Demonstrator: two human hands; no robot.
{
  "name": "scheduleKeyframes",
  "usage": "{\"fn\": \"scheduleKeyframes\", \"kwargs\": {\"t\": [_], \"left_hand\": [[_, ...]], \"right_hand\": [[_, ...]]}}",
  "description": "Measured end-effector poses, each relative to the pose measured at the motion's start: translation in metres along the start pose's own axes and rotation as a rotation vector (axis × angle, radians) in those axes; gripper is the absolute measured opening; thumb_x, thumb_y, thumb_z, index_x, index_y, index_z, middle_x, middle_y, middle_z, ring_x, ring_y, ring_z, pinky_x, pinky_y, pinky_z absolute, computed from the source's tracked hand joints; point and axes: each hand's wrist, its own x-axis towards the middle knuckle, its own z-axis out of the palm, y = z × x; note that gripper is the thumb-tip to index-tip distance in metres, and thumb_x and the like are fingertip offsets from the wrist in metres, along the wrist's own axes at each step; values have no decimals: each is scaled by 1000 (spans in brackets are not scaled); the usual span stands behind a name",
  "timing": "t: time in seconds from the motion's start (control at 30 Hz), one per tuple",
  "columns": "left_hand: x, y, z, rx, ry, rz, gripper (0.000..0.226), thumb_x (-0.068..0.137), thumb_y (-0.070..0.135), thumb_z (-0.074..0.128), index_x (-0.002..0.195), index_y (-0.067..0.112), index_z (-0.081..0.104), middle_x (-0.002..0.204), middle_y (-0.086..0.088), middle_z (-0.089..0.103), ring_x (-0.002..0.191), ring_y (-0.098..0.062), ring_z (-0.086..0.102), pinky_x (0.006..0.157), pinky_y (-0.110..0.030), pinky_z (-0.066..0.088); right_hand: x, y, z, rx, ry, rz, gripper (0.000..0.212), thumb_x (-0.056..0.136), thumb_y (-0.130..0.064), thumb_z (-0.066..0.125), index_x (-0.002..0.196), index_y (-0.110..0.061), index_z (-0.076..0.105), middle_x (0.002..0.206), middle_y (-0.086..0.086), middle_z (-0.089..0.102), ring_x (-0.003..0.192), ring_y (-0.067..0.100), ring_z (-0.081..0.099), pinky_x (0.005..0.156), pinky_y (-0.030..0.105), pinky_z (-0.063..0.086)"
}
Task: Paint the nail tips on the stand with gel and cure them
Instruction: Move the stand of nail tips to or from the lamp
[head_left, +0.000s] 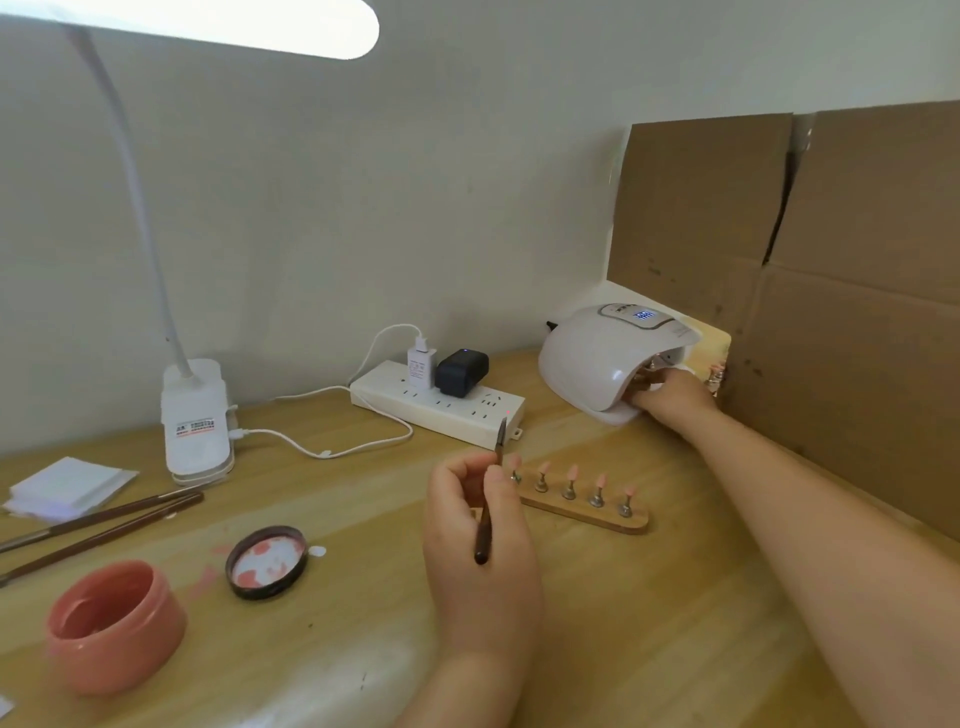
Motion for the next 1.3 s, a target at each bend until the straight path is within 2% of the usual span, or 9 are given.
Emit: {"fn": "scheduleKeyframes", "kwargs": {"t": [0.17,0.23,0.33,0.5,0.67,0.83,1.0,1.17,1.3], "left_hand": [[1,-1,0,14,-7,-4,13,86,37,46,89,33,58,90,19,67,88,-3,63,72,-19,43],[0,0,0,18,-6,3,11,86,37,46,87,34,57,88,18,66,86,-4,61,70,-17,42],[0,0,0,26,-10,-1,11,85,37,47,87,33,57,84,11,66,84,-5,61,69,-17,42],[-1,1,0,45,-24,-10,11,84,38,46,87,34,57,82,8,65,82,-4,60,67,-13,40],[-1,2,0,26,-16,-35,10,85,37,48,86,33,57,80,7,66,80,-3,61,65,-13,40],[-1,1,0,51,-25,-41,16,96,20,52,87,32,57,81,11,67,81,-2,61,66,-19,41],[0,1,0,55,-37,-42,14,94,20,52,87,31,58,82,8,66,82,-4,61,66,-16,42],[-1,2,1,52,-36,-32,11,94,23,51,88,30,59,81,7,66,81,-5,61,64,-11,42],[-2,1,2,72,-43,-5,13,88,37,46,89,32,58,83,8,65,83,-6,61,69,-22,44]], "right_hand": [[1,1,-7,-23,-1,-51,38,83,-36,68,112,-10,63,109,11,67,102,30,59,84,36,47],[-10,6,-13,-6,17,-49,33,76,-43,74,86,-12,67,84,5,67,84,24,60,69,32,43],[-34,21,-22,-38,93,-26,46,69,-52,75,53,-16,53,51,-2,52,58,19,55,53,30,34],[-73,53,-42,-181,233,62,35,65,-50,75,70,-17,63,74,0,65,71,20,58,58,31,45],[-91,67,-54,-253,236,106,43,63,-55,73,60,-15,58,62,0,61,64,20,58,50,31,39],[-91,55,-57,-326,86,80,63,66,-73,67,57,-14,45,56,4,54,58,21,56,48,31,32],[-87,52,-48,-244,96,-1,58,72,-56,73,44,-19,38,41,-2,33,43,17,38,47,29,21],[-77,44,-39,-253,167,22,53,78,-55,67,53,-10,62,47,3,51,53,20,56,46,28,31],[-64,29,-30,-272,164,62,54,77,-60,66,54,-13,57,55,2,55,60,22,59,46,26,33]]}}
